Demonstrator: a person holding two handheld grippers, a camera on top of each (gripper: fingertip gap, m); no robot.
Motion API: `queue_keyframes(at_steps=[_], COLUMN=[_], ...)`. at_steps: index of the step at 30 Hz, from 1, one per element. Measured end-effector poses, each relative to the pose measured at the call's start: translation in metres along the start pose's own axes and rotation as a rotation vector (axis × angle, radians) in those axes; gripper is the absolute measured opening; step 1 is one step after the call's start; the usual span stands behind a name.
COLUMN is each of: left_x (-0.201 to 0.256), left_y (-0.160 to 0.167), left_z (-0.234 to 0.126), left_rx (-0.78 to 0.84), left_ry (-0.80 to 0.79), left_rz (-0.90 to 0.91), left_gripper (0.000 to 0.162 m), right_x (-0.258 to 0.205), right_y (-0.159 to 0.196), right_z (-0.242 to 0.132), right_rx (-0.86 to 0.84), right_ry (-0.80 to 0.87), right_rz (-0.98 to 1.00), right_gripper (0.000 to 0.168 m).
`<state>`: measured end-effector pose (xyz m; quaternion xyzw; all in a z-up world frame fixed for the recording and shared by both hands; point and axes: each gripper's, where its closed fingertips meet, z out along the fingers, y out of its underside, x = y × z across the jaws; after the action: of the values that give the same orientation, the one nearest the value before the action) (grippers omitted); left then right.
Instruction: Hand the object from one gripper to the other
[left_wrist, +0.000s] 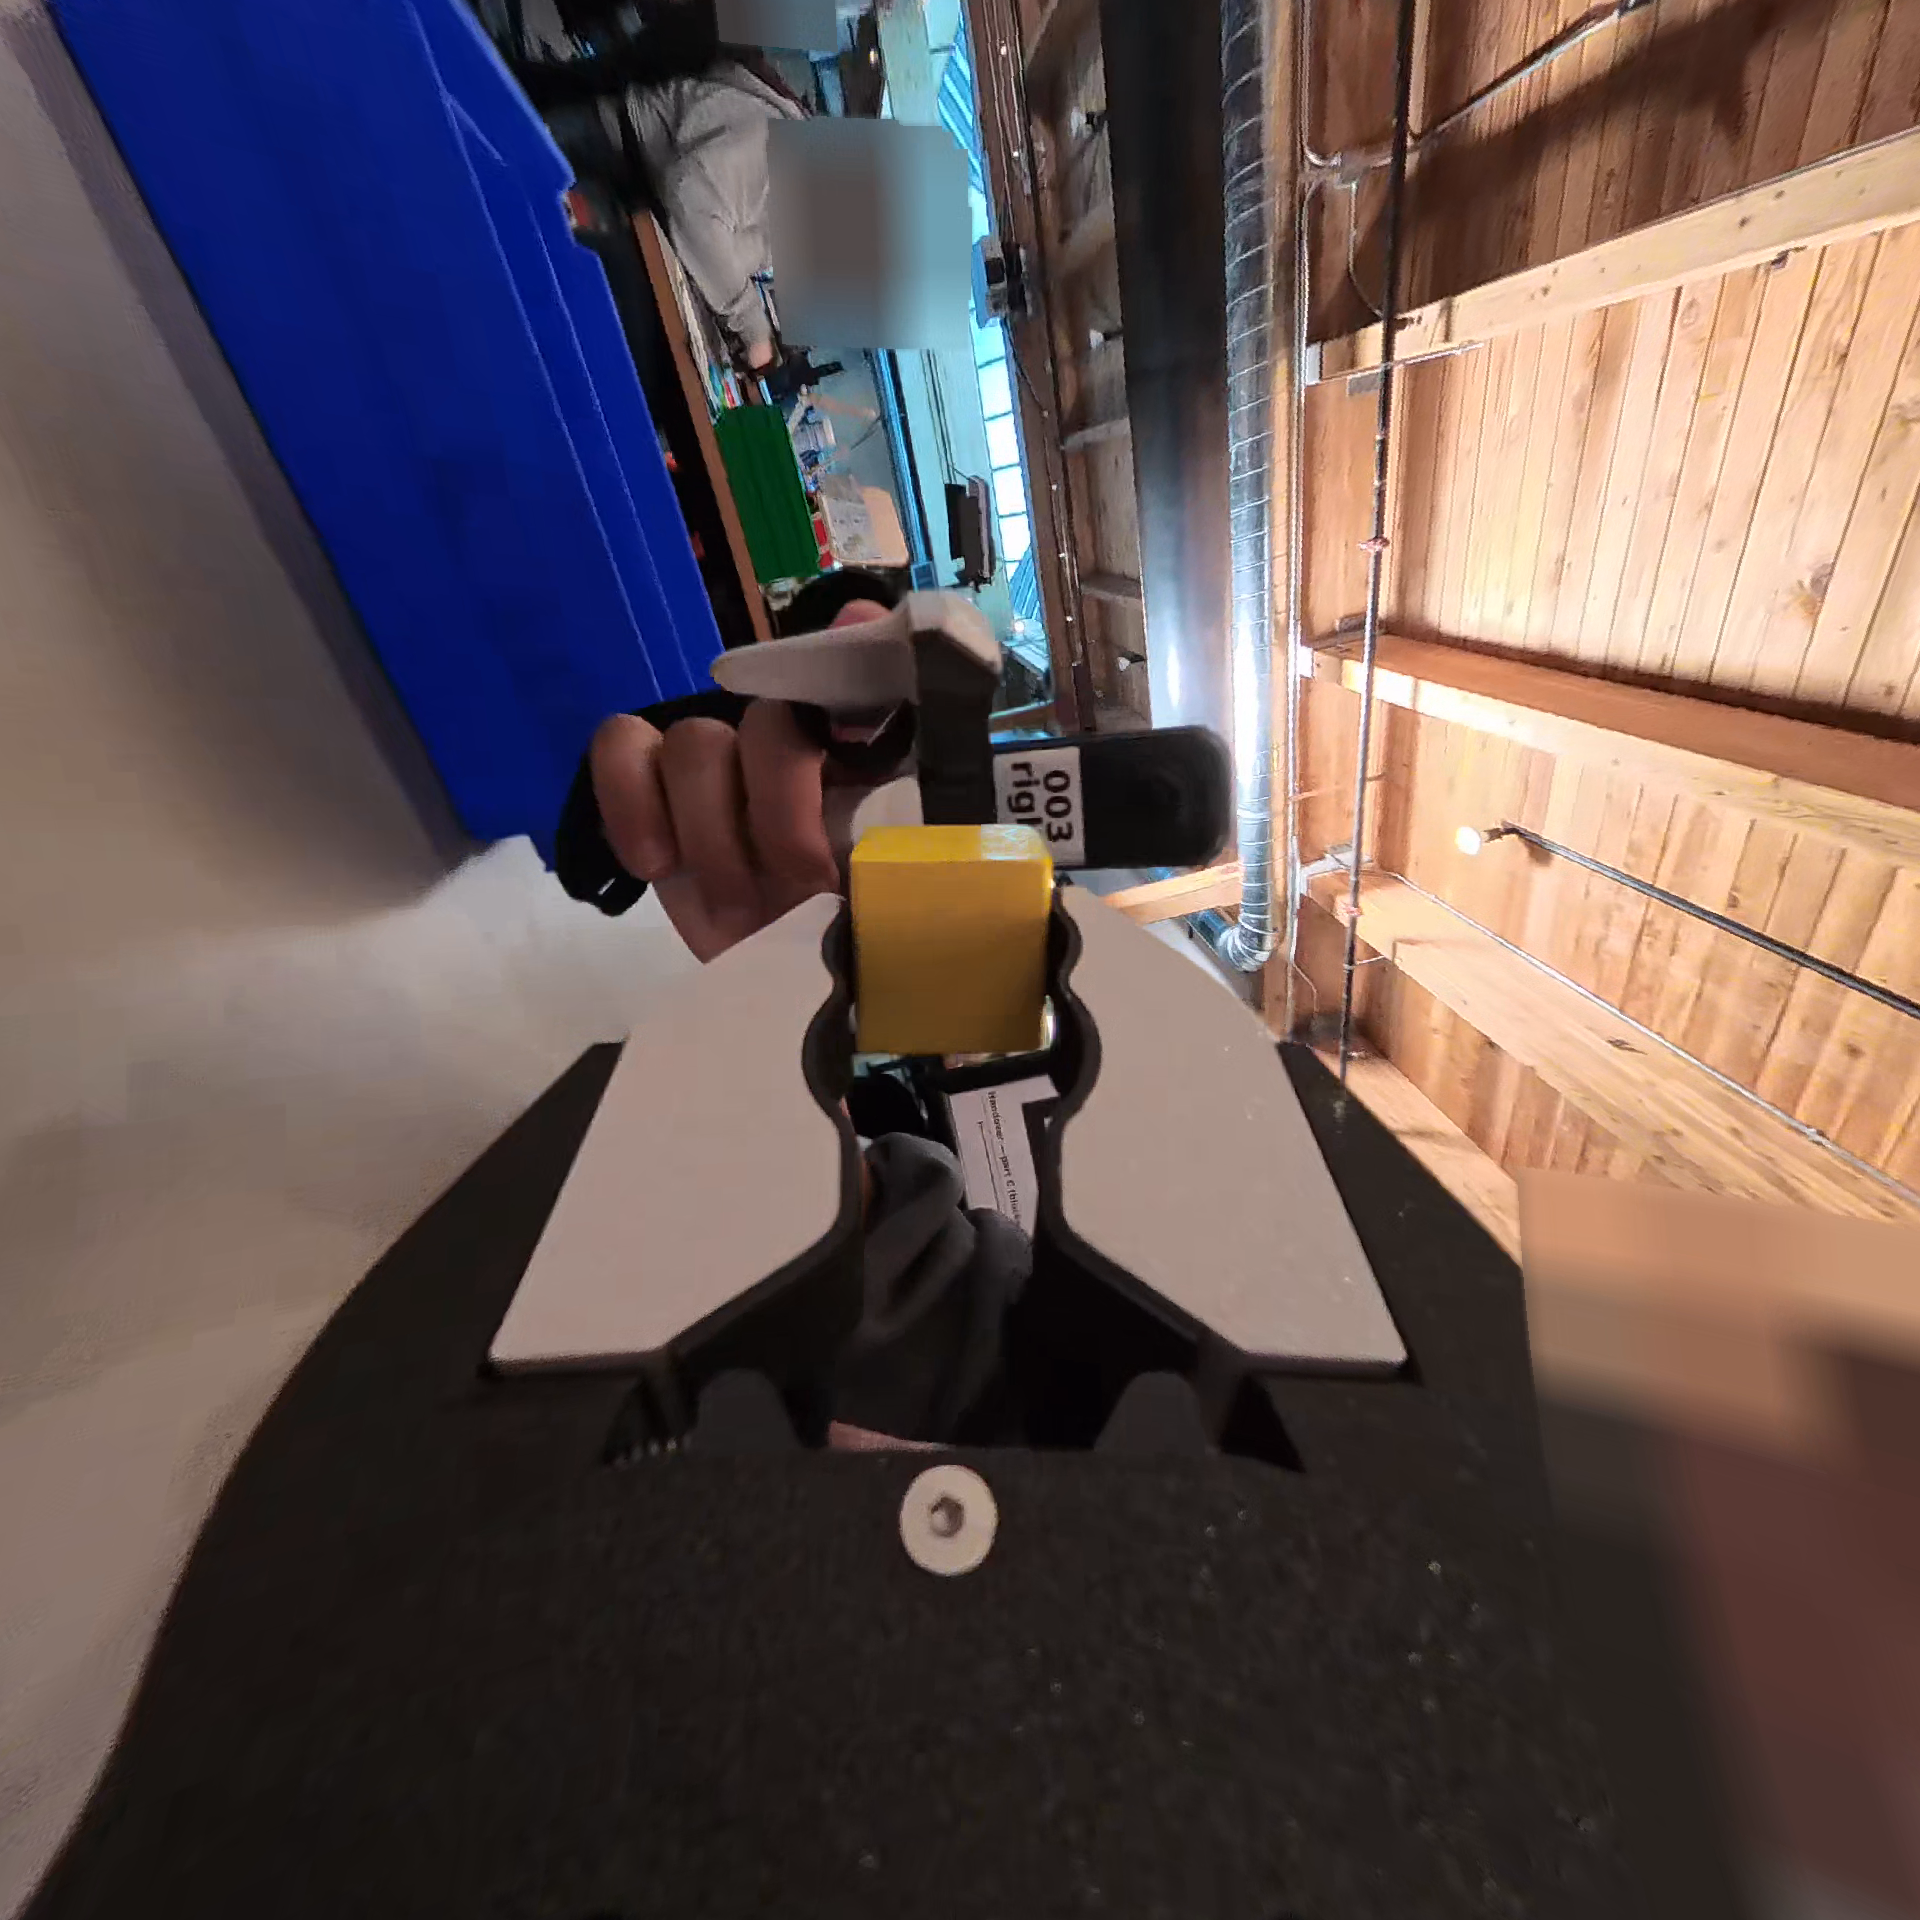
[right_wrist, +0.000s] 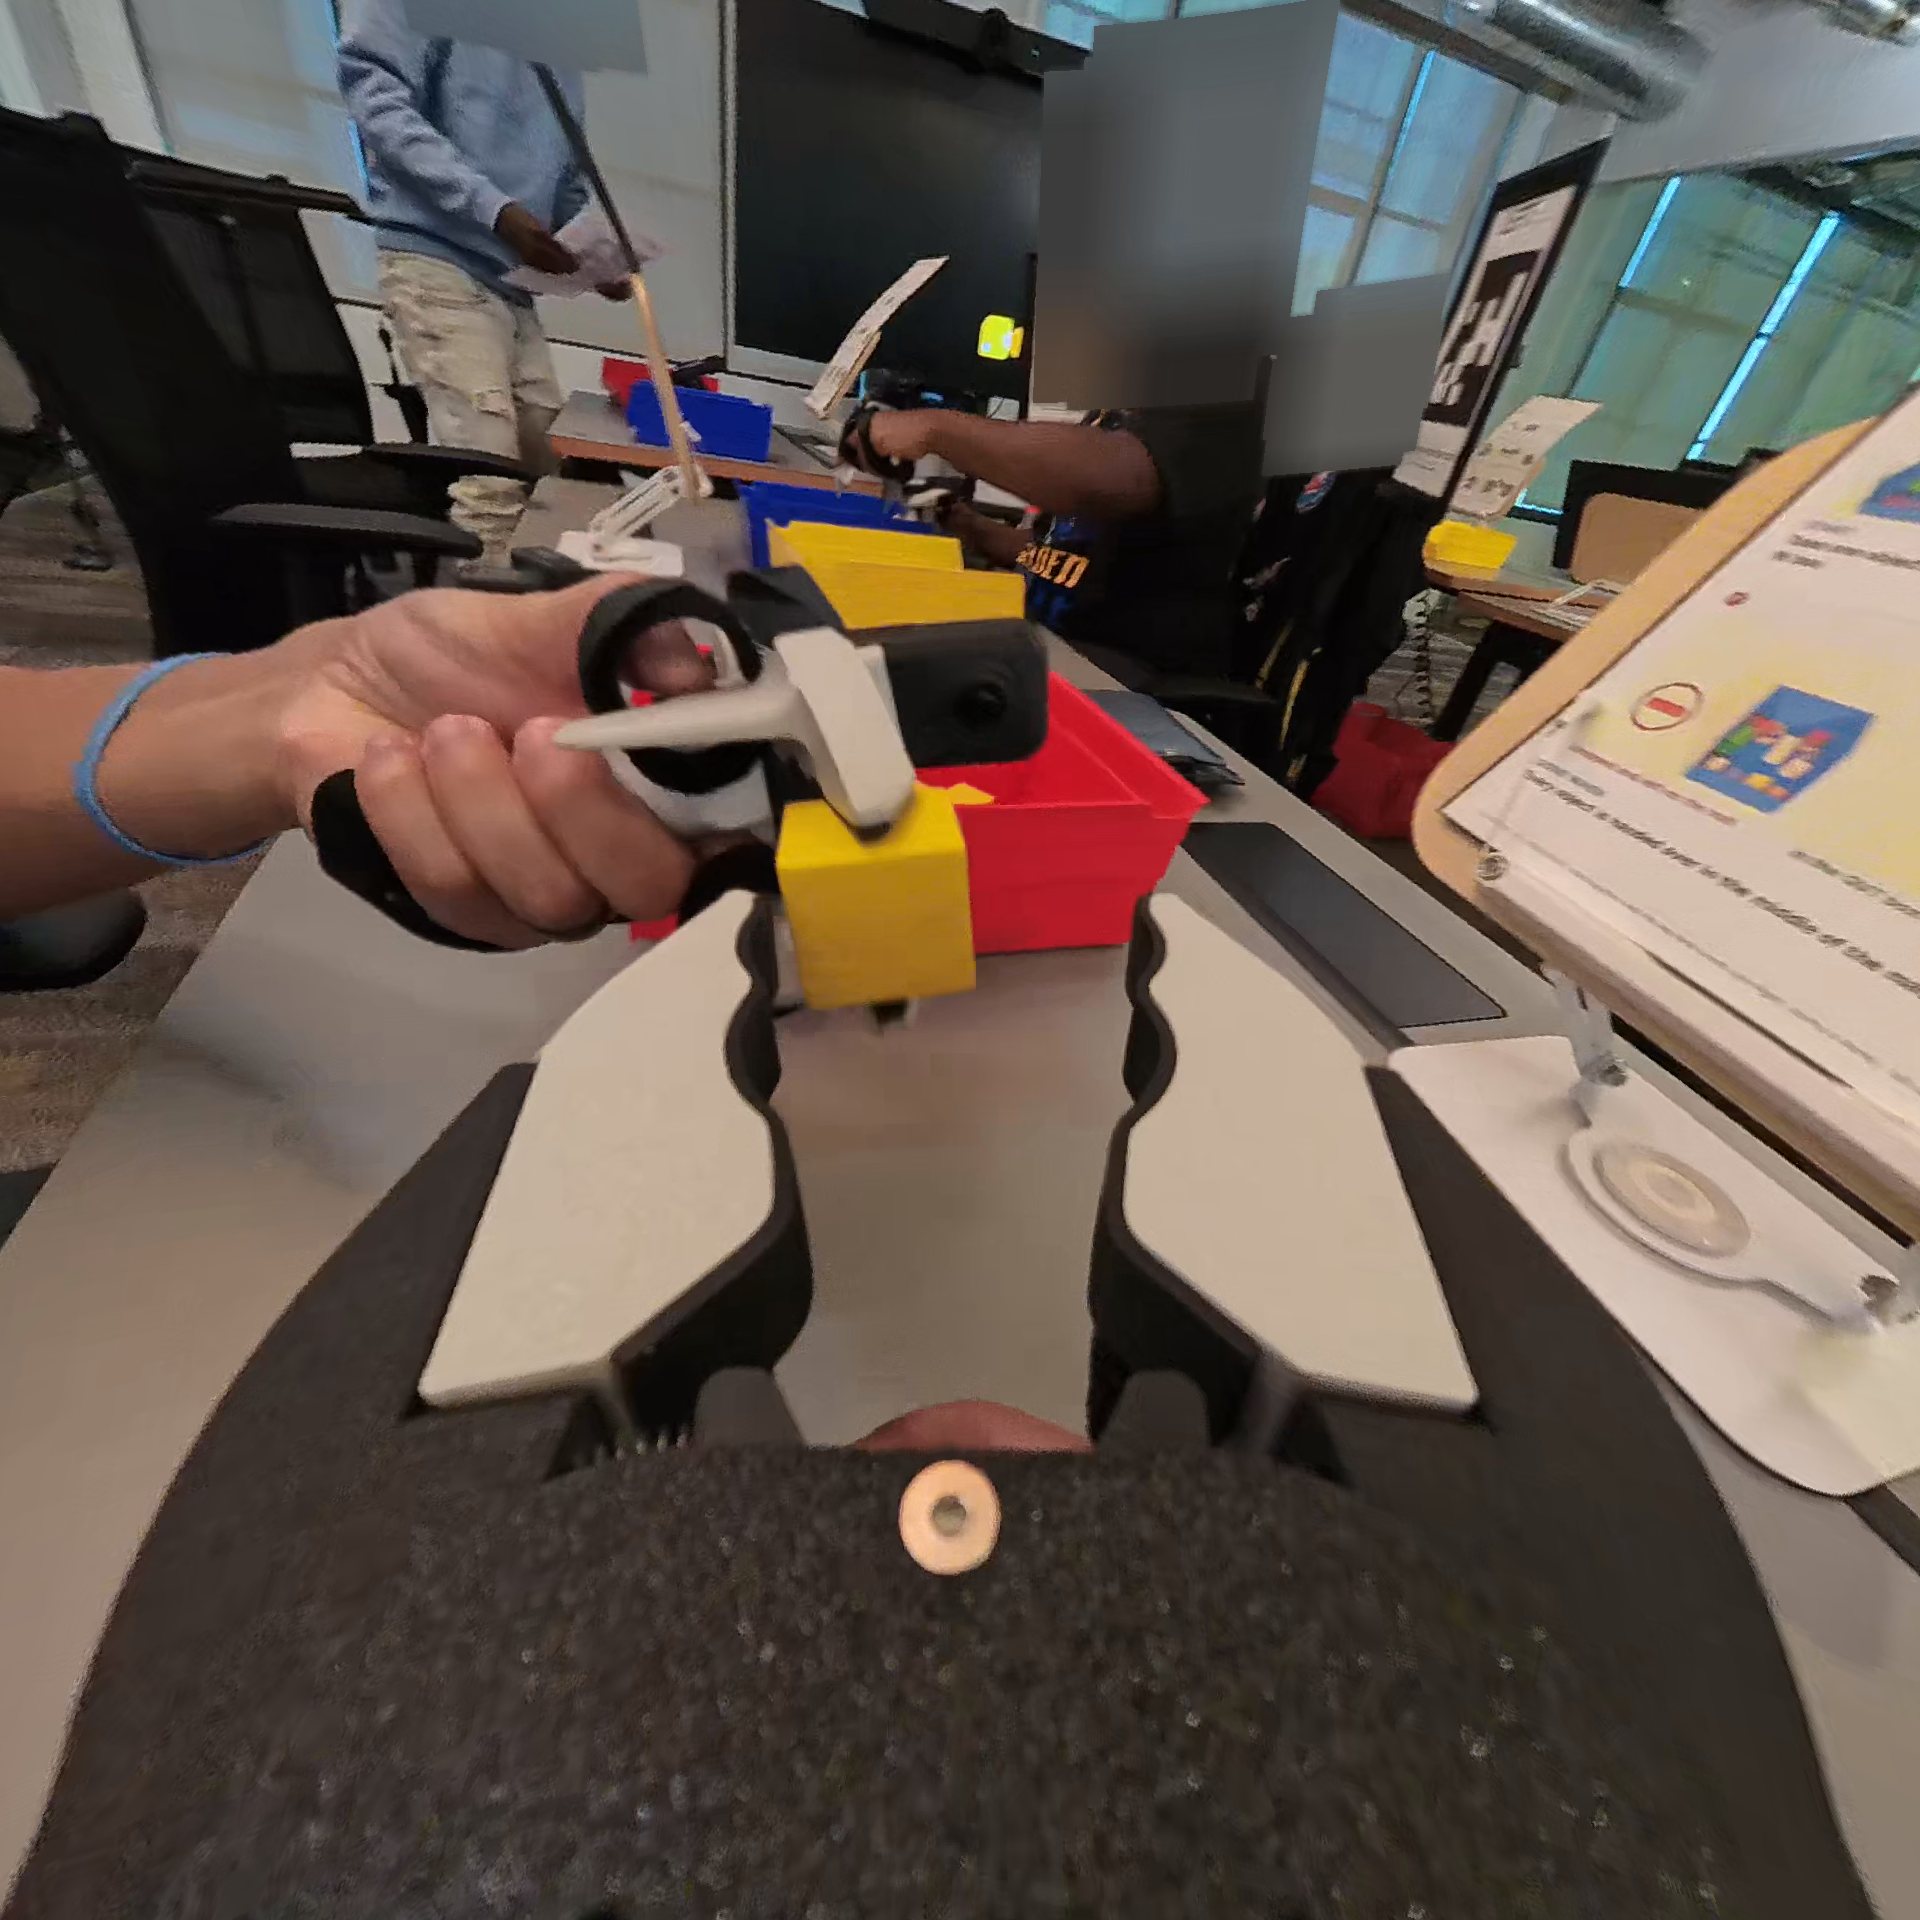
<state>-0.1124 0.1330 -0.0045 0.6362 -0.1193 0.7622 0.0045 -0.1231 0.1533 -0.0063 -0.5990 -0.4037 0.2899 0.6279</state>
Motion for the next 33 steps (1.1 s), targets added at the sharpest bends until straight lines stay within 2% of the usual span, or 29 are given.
queue_keyframes(at_steps=[5, 7, 13, 15, 16, 19, 22, 25, 28, 30, 33], left_x=[-0.004, -0.005, 0.005, 0.007, 0.008, 0.015, 0.024, 0.042, 0.058, 0.062, 0.06], left_y=[0.005, 0.006, 0.01, 0.007, 0.003, -0.013, -0.028, -0.04, -0.046, -0.048, -0.048], left_z=[0.01, 0.011, 0.006, -0.008, -0.019, -0.06, -0.105, -0.143, -0.171, -0.187, -0.208], left_rx=[-0.012, -0.012, -0.055, -0.068, -0.067, -0.062, -0.051, 0.015, 0.081, 0.097, 0.091], left_ry=[0.013, 0.013, 0.028, -0.061, -0.118, -0.323, -0.559, -0.729, -0.845, -0.933, -1.077], left_rz=[-0.013, -0.015, 0.034, 0.147, 0.22, 0.425, 0.588, 0.7, 0.735, 0.755, 0.778], left_gripper=[0.033, 0.033, 0.035, 0.055, 0.059, 0.06, 0.059, 0.057, 0.056, 0.056, 0.056], right_x=[-0.009, -0.016, -0.017, -0.011, -0.003, 0.036, 0.092, 0.14, 0.163, 0.16, 0.14], right_y=[0.005, 0.006, -0.003, -0.011, -0.018, -0.042, -0.043, -0.002, 0.072, 0.107, 0.141], right_z=[0.001, -0.001, -0.003, -0.01, -0.018, -0.056, -0.11, -0.168, -0.225, -0.25, -0.264], right_rx=[-0.011, -0.016, -0.019, -0.019, -0.023, 0.003, -0.055, -0.254, -0.582, -0.751, -0.968], right_ry=[-0.036, -0.08, -0.096, -0.076, -0.048, 0.101, 0.336, 0.574, 0.761, 0.816, 0.776], right_rz=[0.005, 0.002, 0.004, 0.0, 0.004, 0.041, 0.103, 0.228, 0.453, 0.595, 0.691], right_gripper=[0.059, 0.035, 0.035, 0.035, 0.035, 0.035, 0.035, 0.035, 0.035, 0.036, 0.036])
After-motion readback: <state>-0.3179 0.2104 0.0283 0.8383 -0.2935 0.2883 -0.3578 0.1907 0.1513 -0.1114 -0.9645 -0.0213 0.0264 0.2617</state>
